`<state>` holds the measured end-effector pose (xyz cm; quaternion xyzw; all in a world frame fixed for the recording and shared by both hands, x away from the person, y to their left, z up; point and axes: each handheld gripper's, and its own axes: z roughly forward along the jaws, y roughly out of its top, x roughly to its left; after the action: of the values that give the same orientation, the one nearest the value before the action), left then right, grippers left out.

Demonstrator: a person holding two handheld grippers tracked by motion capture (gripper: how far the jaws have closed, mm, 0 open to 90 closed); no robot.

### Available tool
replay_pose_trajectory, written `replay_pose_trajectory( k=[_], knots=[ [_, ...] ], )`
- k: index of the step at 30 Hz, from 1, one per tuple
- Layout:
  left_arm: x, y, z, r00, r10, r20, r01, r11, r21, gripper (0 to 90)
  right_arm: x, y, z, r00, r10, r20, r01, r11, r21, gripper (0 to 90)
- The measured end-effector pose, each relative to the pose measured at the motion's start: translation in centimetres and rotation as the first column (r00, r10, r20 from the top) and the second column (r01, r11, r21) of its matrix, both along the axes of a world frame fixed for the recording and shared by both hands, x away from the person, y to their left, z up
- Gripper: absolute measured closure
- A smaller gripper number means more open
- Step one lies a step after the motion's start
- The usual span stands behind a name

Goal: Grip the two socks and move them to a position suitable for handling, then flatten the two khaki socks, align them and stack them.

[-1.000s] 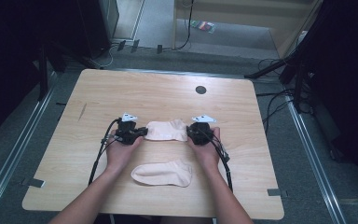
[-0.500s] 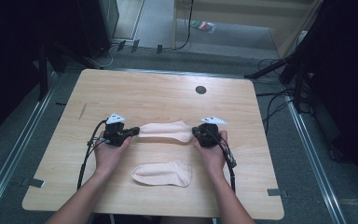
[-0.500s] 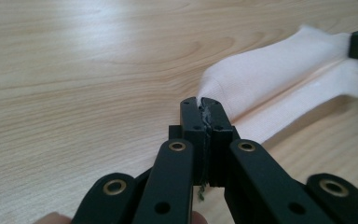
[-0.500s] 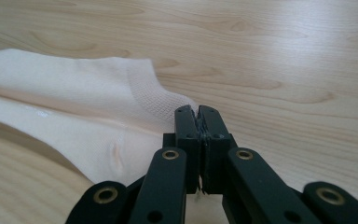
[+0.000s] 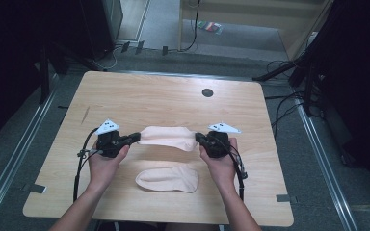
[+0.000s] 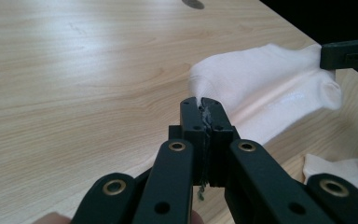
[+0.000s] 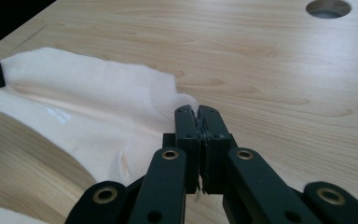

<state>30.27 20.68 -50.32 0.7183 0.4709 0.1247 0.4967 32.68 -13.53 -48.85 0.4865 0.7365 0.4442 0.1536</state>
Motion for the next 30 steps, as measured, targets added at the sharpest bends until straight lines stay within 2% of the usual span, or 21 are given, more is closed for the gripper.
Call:
replay_pose_trajectory(
  k=[3,12,16,20,24,27,30],
  knots=[
    [-0.5,0.0,0.0,1.0,-0.01,0.002,0.01,0.9999,0.004,90.0,-0.6,-0.5,0.2,1.0,-0.009,-0.003,0.009,0.9998,0.019,88.2],
    [-2.3,0.5,0.7,0.9989,-0.031,0.036,0.032,0.9992,-0.025,90.0,-2.9,-0.1,0.5,0.999,0.04,-0.02,-0.039,0.9969,0.069,88.0],
    [-3.3,0.7,0.8,0.9982,-0.048,0.037,0.049,0.9986,-0.023,90.0,-3.7,-0.4,0.6,0.9989,0.044,-0.013,-0.043,0.9966,0.07,88.0],
    [-4.3,0.6,0.5,0.9977,-0.05,0.046,0.05,0.9987,0.011,90.0,-4.4,-0.8,0.5,0.999,0.041,-0.014,-0.04,0.9972,0.063,88.1],
    [-5.2,1.0,0.3,0.9983,-0.051,0.027,0.05,0.9986,0.018,90.0,-5.0,-1.2,0.3,0.9992,0.038,-0.011,-0.038,0.9977,0.057,88.1],
    [-6.1,1.1,0.2,0.9981,-0.059,0.015,0.059,0.9982,0.013,90.0,-5.9,-1.4,0.1,0.9989,0.04,-0.024,-0.038,0.9974,0.061,88.1],
    [-7.4,0.4,0.0,0.9965,-0.083,0.012,0.083,0.9961,0.032,90.0,-7.2,-1.4,-0.3,0.997,0.06,-0.05,-0.057,0.9961,0.068,88.1]
  ],
)
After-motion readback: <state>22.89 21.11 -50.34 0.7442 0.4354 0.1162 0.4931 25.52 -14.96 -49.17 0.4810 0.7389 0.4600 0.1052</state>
